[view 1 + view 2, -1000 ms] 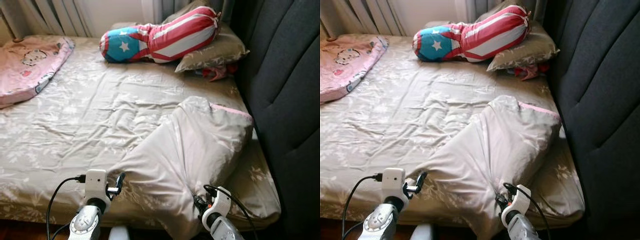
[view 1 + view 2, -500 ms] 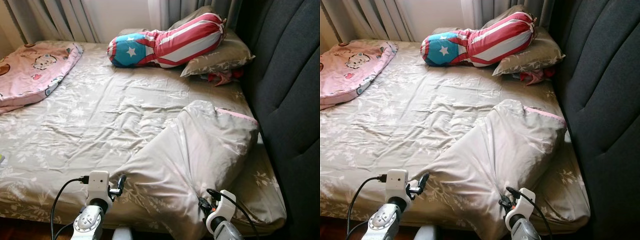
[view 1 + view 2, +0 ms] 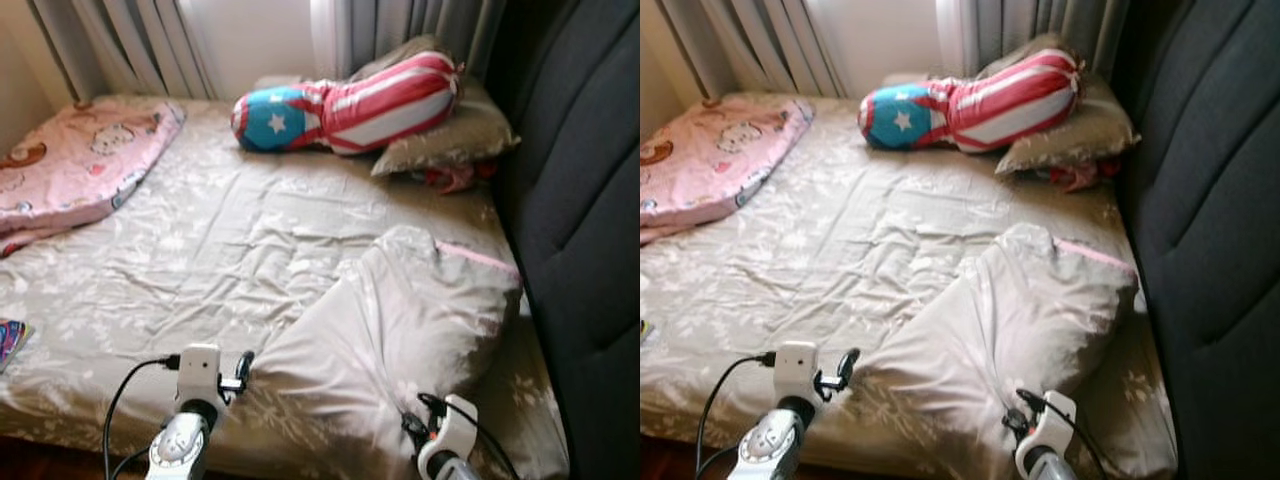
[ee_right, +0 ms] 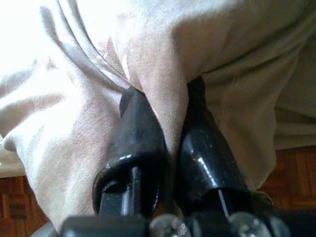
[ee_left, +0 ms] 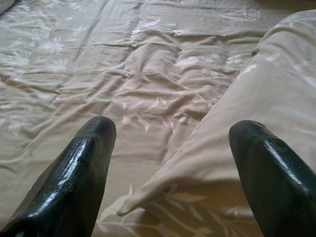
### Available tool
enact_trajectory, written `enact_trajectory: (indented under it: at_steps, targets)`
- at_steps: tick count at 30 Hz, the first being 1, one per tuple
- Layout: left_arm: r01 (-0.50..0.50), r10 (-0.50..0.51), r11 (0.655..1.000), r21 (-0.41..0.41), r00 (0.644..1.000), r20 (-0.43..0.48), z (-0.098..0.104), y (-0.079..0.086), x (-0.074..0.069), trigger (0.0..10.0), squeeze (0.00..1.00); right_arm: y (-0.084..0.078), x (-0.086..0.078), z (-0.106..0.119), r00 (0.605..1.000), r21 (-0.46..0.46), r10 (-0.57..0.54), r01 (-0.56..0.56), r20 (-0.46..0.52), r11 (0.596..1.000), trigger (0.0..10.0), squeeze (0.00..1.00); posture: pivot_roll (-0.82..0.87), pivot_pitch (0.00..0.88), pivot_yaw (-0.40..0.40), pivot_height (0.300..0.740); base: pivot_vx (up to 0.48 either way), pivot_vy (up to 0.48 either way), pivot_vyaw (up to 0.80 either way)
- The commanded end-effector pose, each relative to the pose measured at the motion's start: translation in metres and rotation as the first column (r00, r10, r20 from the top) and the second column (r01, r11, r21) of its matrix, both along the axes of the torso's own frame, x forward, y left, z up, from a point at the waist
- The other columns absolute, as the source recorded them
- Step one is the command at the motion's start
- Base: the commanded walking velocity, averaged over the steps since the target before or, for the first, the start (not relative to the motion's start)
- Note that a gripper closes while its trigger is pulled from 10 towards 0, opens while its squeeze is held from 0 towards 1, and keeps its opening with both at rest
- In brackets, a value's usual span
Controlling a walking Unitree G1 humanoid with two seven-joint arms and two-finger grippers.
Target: Clean up the room
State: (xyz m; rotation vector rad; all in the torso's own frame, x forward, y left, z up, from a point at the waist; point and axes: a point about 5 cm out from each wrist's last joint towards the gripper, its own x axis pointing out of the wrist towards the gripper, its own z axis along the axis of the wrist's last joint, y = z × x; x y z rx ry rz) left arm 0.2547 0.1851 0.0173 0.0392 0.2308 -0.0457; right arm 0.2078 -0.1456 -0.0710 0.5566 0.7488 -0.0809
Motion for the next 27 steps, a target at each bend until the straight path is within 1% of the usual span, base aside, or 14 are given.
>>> enact_trajectory:
  at_steps: [1,3,4,7,8,9,10,11,12,14,17,19,24,27]
  targets:
    - [-0.001,0.003,1.000,0.028,0.998,-0.056,-0.012,0.006,-0.006,10.0,0.00,-0.010,0.013,0.009,0.997,-0.026,-0.044,0.046,0.060,0.999,10.0,0.00,0.05,0.000,-0.018,0.740,0.000,0.000,0.00]
    - [-0.003,0.005,1.000,0.029,0.998,-0.067,-0.014,0.007,-0.007,10.0,0.00,-0.011,0.014,0.009,0.996,-0.025,-0.052,0.054,0.066,0.998,10.0,0.00,0.05,0.000,-0.018,0.740,0.000,0.000,0.00]
    - [-0.005,0.011,0.999,0.043,0.992,-0.123,-0.025,0.011,-0.011,10.0,0.00,-0.012,0.015,0.010,0.996,-0.023,-0.058,0.059,0.070,0.998,10.0,0.00,0.06,0.000,-0.022,0.740,0.000,0.000,0.00]
    - [-0.014,0.027,0.998,0.059,0.974,-0.227,-0.042,0.018,-0.022,10.0,0.00,-0.014,0.015,0.010,0.996,-0.032,-0.053,0.055,0.069,0.998,10.0,0.00,0.05,0.000,-0.027,0.740,0.000,0.000,0.00]
    - [-0.036,0.053,0.997,0.065,0.955,-0.292,-0.053,0.024,-0.031,10.0,0.00,-0.017,0.014,0.010,0.996,-0.040,-0.059,0.062,0.065,0.997,10.0,0.00,0.05,0.000,-0.027,0.740,0.000,0.000,0.00]
    - [-0.036,0.053,0.997,0.065,0.955,-0.292,-0.053,0.024,-0.031,10.0,0.00,-0.017,0.014,0.010,0.996,-0.040,-0.059,0.062,0.065,0.997,10.0,0.00,0.05,0.000,-0.027,0.740,0.000,0.000,0.00]
    - [-0.047,0.066,0.997,0.067,0.945,-0.320,-0.057,0.026,-0.034,10.0,0.00,-0.019,0.014,0.010,0.996,-0.044,-0.067,0.070,0.065,0.997,10.0,0.00,0.04,0.000,-0.033,0.740,0.000,0.000,0.00]
    - [-0.046,0.074,0.995,0.084,0.924,-0.376,-0.066,0.028,-0.044,10.0,0.00,-0.022,0.014,0.010,0.995,-0.048,-0.072,0.076,0.066,0.996,10.0,0.00,0.03,0.000,-0.035,0.740,0.000,0.000,0.00]
    - [-0.046,0.074,0.995,0.084,0.924,-0.376,-0.066,0.028,-0.044,10.0,0.00,-0.022,0.014,0.010,0.995,-0.048,-0.072,0.076,0.066,0.996,10.0,0.00,0.03,0.000,-0.035,0.740,0.000,0.000,0.00]
    - [-0.059,0.087,0.995,0.080,0.906,-0.415,-0.074,0.029,-0.053,10.0,0.00,-0.026,0.013,0.010,0.995,-0.054,-0.076,0.080,0.068,0.995,10.0,0.00,0.03,0.000,-0.042,0.740,0.000,0.000,0.00]
    - [-0.063,0.086,0.996,0.068,0.901,-0.424,-0.077,0.027,-0.056,10.0,0.00,-0.029,0.013,0.010,0.994,-0.058,-0.083,0.087,0.070,0.995,10.0,0.00,0.04,0.000,-0.048,0.740,0.000,0.000,0.00]
    - [-0.059,0.083,0.996,0.066,0.885,-0.459,-0.083,0.025,-0.062,10.0,0.00,-0.030,0.012,0.010,0.993,-0.067,-0.092,0.096,0.068,0.993,10.0,0.00,0.03,0.000,-0.049,0.740,0.000,0.000,0.00]
    - [-0.077,0.104,0.994,0.077,0.865,-0.490,-0.088,0.026,-0.070,10.0,0.00,-0.032,0.012,0.010,0.991,-0.076,-0.120,0.124,0.064,0.989,10.0,0.00,0.03,0.000,-0.048,0.740,0.000,0.000,0.00]
    - [-0.079,0.110,0.994,0.082,0.852,-0.511,-0.092,0.026,-0.076,10.0,0.00,-0.032,0.014,0.011,0.992,-0.082,-0.105,0.111,0.067,0.990,10.0,0.00,0.03,0.000,-0.049,0.740,0.000,0.000,0.00]
